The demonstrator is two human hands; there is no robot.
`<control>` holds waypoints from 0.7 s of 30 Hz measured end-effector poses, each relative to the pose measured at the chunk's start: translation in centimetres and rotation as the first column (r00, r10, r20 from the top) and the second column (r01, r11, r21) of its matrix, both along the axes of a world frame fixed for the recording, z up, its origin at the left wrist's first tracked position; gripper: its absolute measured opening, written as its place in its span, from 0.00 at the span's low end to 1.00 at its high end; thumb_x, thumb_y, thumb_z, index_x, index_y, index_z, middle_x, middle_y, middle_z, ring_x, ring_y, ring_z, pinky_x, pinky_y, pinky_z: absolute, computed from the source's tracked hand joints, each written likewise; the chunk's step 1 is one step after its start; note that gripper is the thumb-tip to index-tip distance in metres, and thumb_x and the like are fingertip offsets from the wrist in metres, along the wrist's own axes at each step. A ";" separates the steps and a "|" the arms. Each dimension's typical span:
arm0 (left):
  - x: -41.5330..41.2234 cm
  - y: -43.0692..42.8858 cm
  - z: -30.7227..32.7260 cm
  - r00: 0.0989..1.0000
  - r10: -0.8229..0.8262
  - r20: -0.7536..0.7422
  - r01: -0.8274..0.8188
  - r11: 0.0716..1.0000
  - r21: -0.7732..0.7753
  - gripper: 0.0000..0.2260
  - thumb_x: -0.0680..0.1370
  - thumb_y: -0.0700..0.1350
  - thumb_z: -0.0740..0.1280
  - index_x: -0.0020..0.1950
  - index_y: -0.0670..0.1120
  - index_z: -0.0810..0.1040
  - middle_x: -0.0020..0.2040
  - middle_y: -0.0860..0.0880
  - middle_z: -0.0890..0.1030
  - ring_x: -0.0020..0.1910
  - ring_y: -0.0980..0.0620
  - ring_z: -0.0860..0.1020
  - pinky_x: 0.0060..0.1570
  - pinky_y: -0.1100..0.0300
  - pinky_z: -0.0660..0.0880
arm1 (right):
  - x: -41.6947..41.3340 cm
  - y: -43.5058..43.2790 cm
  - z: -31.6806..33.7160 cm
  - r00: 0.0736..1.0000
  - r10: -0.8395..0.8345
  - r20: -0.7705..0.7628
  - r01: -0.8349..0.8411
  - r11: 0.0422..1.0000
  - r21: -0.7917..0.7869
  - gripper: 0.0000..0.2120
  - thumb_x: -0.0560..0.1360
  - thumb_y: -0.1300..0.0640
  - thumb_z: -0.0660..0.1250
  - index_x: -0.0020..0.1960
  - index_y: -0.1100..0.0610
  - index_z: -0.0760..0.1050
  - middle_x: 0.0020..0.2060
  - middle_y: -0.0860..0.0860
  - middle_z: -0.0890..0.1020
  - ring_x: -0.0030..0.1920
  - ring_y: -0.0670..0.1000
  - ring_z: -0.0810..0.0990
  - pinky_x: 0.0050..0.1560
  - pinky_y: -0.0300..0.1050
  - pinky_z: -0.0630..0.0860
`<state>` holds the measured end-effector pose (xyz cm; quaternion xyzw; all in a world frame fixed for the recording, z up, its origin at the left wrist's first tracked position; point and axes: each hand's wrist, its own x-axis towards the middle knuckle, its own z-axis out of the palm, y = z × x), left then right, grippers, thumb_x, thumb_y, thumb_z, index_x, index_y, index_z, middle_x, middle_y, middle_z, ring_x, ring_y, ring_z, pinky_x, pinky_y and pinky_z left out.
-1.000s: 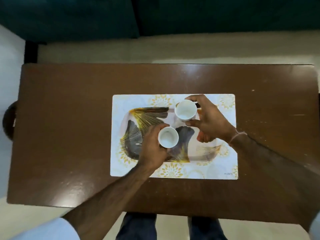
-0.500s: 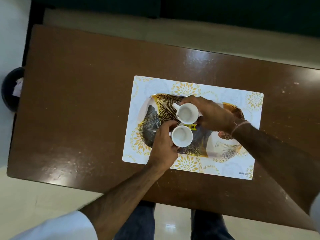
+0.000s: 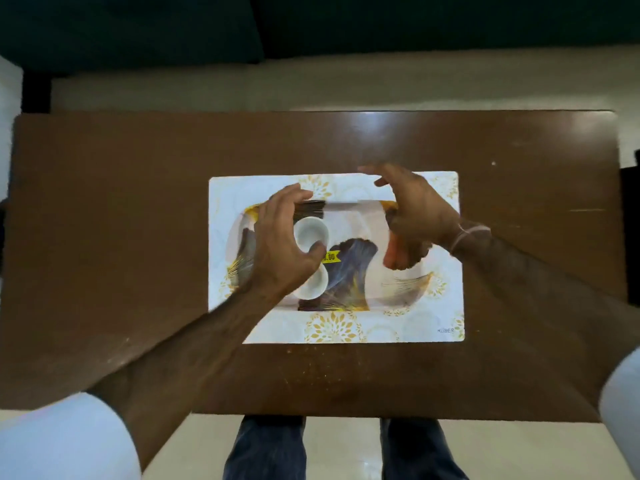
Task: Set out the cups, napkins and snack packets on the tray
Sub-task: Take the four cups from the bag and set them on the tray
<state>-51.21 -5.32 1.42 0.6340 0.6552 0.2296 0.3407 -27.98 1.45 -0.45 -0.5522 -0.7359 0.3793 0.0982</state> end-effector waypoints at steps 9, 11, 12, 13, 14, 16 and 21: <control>19.0 7.2 -0.6 0.969 -0.245 -0.038 0.243 0.968 -0.057 0.23 0.73 0.47 0.73 0.68 0.49 0.75 0.65 0.50 0.77 0.65 0.47 0.71 0.64 0.48 0.70 | 18.9 -0.4 2.5 0.960 -0.259 0.110 0.252 0.965 0.077 0.26 0.72 0.65 0.69 0.69 0.59 0.70 0.65 0.55 0.77 0.63 0.55 0.76 0.66 0.52 0.73; 24.3 7.7 -0.7 0.950 -0.313 -0.019 0.311 0.949 -0.047 0.21 0.75 0.48 0.73 0.67 0.50 0.76 0.65 0.50 0.77 0.65 0.47 0.72 0.64 0.48 0.70 | 24.0 -1.1 2.7 0.943 -0.307 0.132 0.302 0.952 0.060 0.27 0.73 0.63 0.69 0.71 0.56 0.69 0.67 0.54 0.75 0.66 0.55 0.74 0.69 0.55 0.71; 26.5 7.9 -0.7 0.940 -0.342 -0.010 0.341 0.939 -0.045 0.20 0.75 0.48 0.73 0.66 0.50 0.76 0.65 0.50 0.78 0.65 0.47 0.72 0.65 0.47 0.70 | 26.2 -1.5 2.7 0.934 -0.328 0.140 0.324 0.945 0.053 0.27 0.73 0.62 0.69 0.71 0.55 0.69 0.67 0.54 0.75 0.68 0.54 0.74 0.70 0.55 0.71; 29.3 7.9 -0.8 0.928 -0.373 -0.004 0.372 0.927 -0.050 0.20 0.75 0.48 0.72 0.66 0.50 0.76 0.65 0.49 0.77 0.67 0.47 0.71 0.66 0.47 0.70 | 28.7 -2.1 2.8 0.920 -0.363 0.144 0.359 0.932 0.055 0.27 0.74 0.62 0.70 0.71 0.54 0.68 0.68 0.53 0.74 0.68 0.54 0.73 0.70 0.54 0.71; 32.0 7.9 -0.9 0.916 -0.401 -0.001 0.400 0.915 -0.057 0.19 0.75 0.48 0.72 0.66 0.50 0.76 0.66 0.49 0.77 0.68 0.47 0.71 0.68 0.46 0.69 | 31.1 -2.7 3.0 0.904 -0.403 0.143 0.398 0.915 0.064 0.27 0.74 0.61 0.70 0.71 0.54 0.68 0.68 0.53 0.74 0.68 0.54 0.73 0.69 0.52 0.71; 37.3 7.7 -0.9 0.889 -0.457 -0.003 0.456 0.888 -0.066 0.19 0.76 0.48 0.72 0.66 0.51 0.77 0.66 0.49 0.76 0.69 0.47 0.70 0.69 0.45 0.67 | 35.6 -4.0 3.2 0.868 -0.478 0.133 0.470 0.878 0.088 0.27 0.73 0.62 0.70 0.71 0.55 0.69 0.67 0.54 0.75 0.64 0.54 0.76 0.65 0.50 0.75; 48.9 6.2 -0.9 0.794 -0.607 0.017 0.607 0.792 -0.073 0.17 0.75 0.49 0.72 0.63 0.50 0.78 0.62 0.50 0.76 0.62 0.48 0.74 0.64 0.44 0.72 | 45.3 -7.7 3.3 0.782 -0.597 0.177 0.583 0.802 0.130 0.26 0.71 0.60 0.69 0.68 0.55 0.71 0.64 0.53 0.77 0.58 0.58 0.78 0.60 0.62 0.73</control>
